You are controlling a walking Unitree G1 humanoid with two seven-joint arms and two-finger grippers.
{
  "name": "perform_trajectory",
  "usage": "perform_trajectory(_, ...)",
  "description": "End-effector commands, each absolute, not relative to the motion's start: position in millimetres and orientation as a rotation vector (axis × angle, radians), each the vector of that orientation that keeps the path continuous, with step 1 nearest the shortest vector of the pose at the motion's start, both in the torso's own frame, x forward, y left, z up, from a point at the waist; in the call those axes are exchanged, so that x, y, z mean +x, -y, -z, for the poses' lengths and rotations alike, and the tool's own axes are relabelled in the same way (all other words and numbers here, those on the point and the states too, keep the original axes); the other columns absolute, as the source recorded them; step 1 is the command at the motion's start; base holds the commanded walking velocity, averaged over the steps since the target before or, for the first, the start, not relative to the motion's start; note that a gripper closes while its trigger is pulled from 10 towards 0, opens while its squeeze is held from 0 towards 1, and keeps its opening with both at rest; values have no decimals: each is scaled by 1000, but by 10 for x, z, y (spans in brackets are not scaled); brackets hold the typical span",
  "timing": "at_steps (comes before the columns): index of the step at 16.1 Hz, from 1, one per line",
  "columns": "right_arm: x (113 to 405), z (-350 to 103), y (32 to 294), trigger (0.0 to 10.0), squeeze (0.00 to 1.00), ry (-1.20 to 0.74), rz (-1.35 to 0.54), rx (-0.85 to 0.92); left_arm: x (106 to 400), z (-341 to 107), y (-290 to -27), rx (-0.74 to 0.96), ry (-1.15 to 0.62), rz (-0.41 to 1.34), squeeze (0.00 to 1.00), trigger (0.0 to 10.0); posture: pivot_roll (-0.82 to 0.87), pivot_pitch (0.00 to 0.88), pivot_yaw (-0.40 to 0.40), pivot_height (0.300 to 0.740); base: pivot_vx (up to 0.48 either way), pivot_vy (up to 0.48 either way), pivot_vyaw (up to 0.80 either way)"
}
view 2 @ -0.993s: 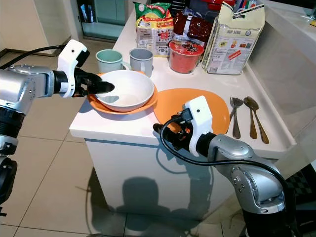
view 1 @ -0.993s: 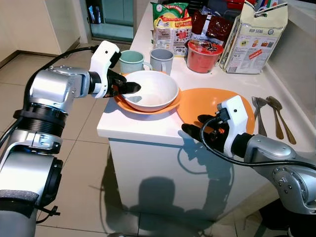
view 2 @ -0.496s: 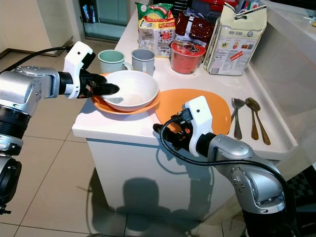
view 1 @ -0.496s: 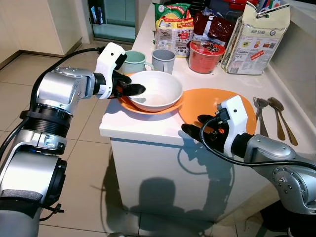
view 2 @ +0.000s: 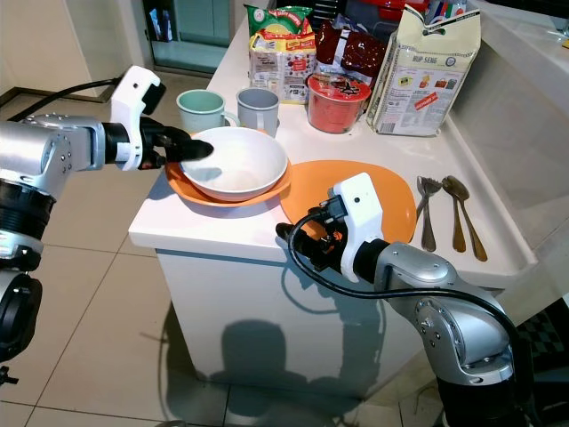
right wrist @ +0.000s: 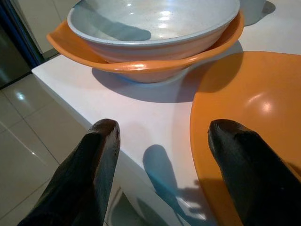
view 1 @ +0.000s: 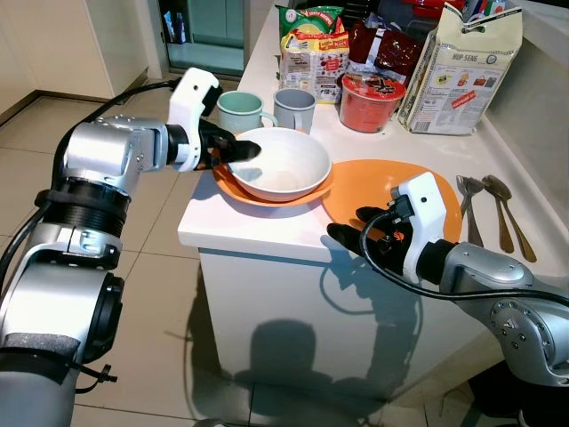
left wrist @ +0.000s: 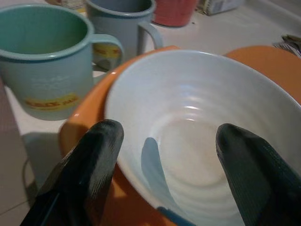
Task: Setting the table
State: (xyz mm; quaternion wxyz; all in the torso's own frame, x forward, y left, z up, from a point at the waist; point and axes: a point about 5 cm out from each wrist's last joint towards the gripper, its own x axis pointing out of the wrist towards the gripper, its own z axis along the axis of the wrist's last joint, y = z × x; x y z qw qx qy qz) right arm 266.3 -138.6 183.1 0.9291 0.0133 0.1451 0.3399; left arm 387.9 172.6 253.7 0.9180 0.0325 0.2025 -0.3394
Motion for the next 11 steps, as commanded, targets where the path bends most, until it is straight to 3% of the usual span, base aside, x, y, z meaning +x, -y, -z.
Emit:
perform_trajectory(1,2639,-1840,1392,10000,0,-301,-705,8,3916,-2712,-1748,30,-366,677,0,10000,30,0,-54,740,0,0,0)
perform_trajectory(11,2642,-1836,1397,10000,0,-311,-712,0,3944,-2790,-1815,-115,-572,635,0,10000,28,0,-55,740,0,0,0)
